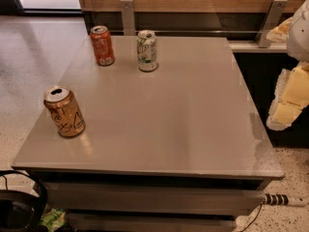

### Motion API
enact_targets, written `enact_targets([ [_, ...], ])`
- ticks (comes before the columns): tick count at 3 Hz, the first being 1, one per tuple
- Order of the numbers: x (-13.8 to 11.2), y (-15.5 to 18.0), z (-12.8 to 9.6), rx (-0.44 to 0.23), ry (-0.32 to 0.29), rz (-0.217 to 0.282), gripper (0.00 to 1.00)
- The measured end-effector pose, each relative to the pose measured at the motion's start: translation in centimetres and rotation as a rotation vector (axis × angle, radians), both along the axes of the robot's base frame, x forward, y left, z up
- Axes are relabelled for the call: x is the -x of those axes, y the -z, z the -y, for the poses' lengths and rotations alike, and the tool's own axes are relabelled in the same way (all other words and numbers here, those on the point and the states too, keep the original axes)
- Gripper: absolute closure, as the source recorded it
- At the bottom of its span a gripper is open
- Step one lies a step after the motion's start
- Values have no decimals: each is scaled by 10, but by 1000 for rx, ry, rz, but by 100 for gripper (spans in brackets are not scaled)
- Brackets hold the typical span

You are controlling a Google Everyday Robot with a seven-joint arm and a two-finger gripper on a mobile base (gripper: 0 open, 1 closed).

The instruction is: Knock orange can over

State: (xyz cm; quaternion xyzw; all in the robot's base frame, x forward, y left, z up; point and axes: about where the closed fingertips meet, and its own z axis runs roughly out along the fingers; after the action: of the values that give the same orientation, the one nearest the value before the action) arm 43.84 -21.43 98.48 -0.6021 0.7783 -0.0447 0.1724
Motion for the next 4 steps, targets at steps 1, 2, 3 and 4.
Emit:
enact_targets([
  [1, 0, 0, 0, 0, 0, 0, 0],
  [2, -1, 0, -4, -23, -12, 8, 0],
  [3, -2, 1, -26, -117, -69, 27, 0],
  [4, -11, 18, -78, -328, -167, 58, 0],
])
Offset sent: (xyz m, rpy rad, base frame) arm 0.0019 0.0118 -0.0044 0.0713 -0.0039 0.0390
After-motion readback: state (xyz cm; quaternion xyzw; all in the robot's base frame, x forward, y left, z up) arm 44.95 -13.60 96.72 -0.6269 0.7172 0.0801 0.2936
